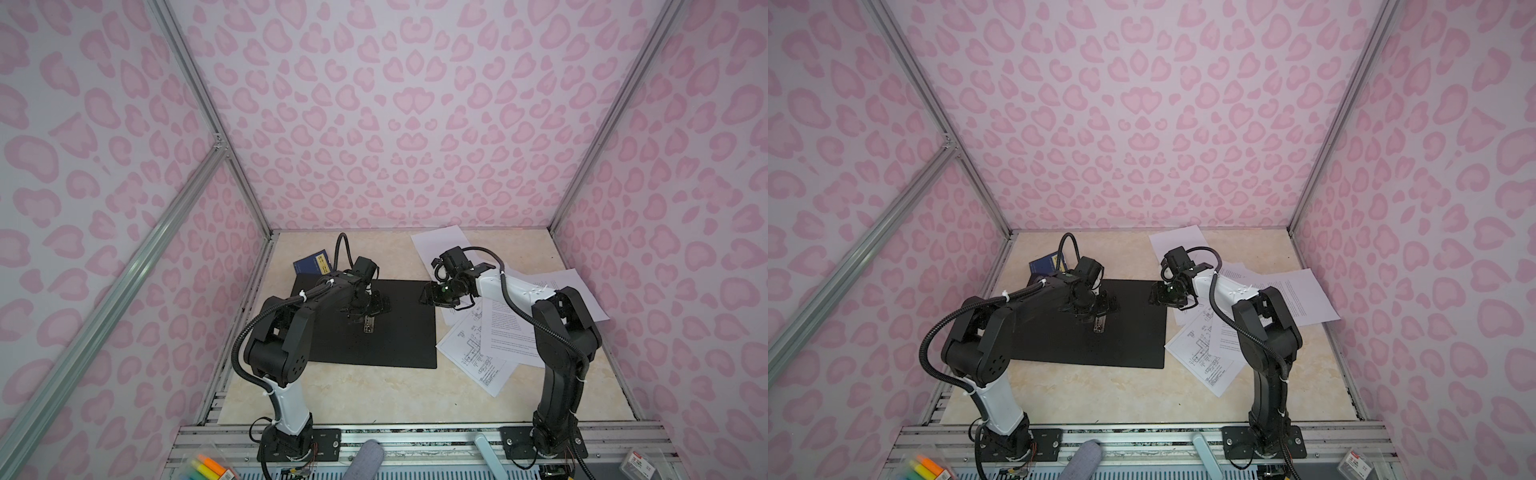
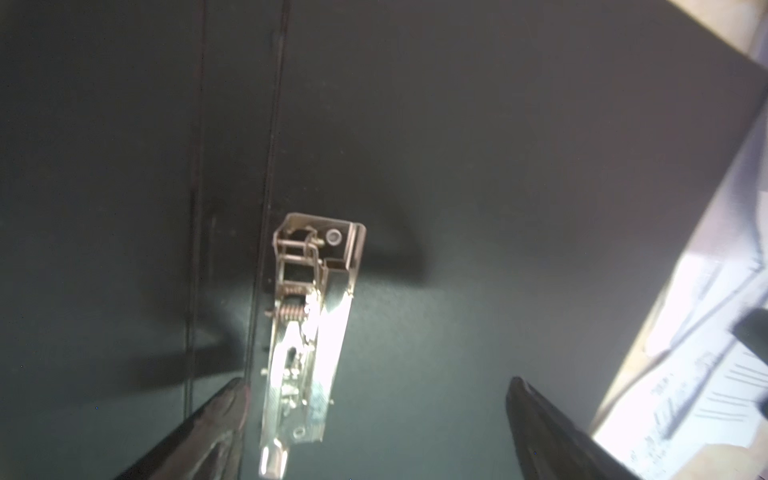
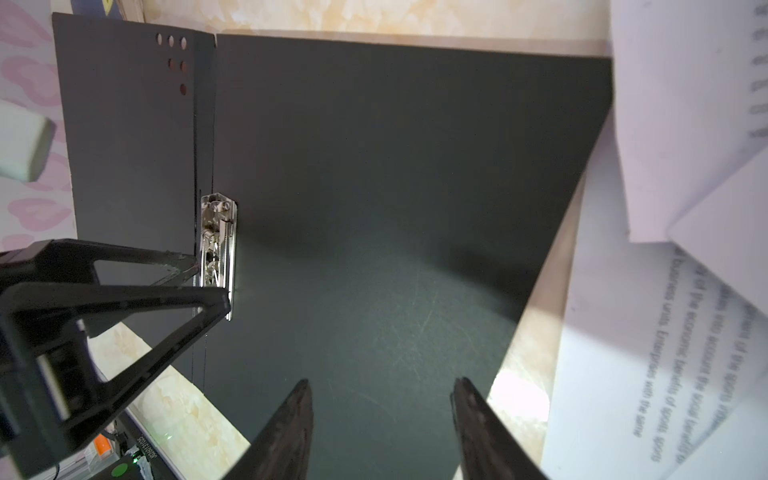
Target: Put the files into the folder
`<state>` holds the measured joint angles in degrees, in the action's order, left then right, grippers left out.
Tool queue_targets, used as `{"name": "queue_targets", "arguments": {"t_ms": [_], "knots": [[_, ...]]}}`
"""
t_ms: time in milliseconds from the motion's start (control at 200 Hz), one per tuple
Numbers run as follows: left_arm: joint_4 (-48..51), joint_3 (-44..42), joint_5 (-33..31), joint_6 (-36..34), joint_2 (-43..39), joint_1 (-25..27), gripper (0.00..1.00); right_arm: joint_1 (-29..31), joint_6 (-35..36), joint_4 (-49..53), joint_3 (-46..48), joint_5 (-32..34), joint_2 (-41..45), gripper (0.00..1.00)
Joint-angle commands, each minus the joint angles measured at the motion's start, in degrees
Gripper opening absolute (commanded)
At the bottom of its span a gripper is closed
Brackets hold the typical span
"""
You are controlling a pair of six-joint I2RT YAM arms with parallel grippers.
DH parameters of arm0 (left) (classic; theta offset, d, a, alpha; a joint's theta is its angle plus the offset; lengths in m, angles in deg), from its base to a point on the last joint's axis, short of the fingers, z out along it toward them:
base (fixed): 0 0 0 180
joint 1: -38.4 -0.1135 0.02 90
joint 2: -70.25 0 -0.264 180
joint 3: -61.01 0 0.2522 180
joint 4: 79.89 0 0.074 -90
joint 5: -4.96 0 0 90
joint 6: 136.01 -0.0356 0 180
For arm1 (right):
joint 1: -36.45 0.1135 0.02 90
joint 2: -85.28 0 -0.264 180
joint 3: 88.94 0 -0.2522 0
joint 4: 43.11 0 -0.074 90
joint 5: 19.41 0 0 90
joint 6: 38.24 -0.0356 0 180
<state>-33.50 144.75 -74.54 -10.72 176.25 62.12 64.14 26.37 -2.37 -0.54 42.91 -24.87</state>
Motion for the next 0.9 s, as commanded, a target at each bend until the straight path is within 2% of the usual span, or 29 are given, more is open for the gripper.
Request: {"name": "queue_targets", "arguments": {"t_ms": [0, 130, 305, 475, 595, 755, 895], "knots": [[0.9, 0.9, 0.1, -0.7, 2.1, -0.1, 0.98, -0.4, 0.0, -0.9, 0.9, -1.3, 0.6, 0.63], [-0.3, -0.1, 2.1, 0.1, 1.6, 0.1, 0.98, -0.9, 0.2, -0.8, 1.1, -1.5, 1.3, 0.73], [-2.0, -3.4, 7.2, 4.4, -1.1, 1.2, 0.98, -1.6, 0.3, -0.8, 1.4, -1.5, 1.9, 0.73], [-2.7, -3.6, 7.6, 8.2, -3.6, 4.6, 0.98, -1.8, 0.1, -0.7, 1.7, -1.5, 2.5, 0.73], [-2.9, -3.4, 7.5, 9.6, -5.3, 4.7, 0.98, -0.8, 0.0, -0.3, 1.9, -1.2, 3.5, 0.73], [-2.9, -5.0, 8.5, 8.5, -8.4, 0.1, 0.98, 4.7, -1.2, -1.4, 2.5, -2.1, 4.1, 0.71], [-2.1, -7.6, 10.6, 5.7, -9.8, -6.6, 0.98, 12.1, -3.8, -5.1, 1.9, -5.5, 1.3, 0.61]]}}
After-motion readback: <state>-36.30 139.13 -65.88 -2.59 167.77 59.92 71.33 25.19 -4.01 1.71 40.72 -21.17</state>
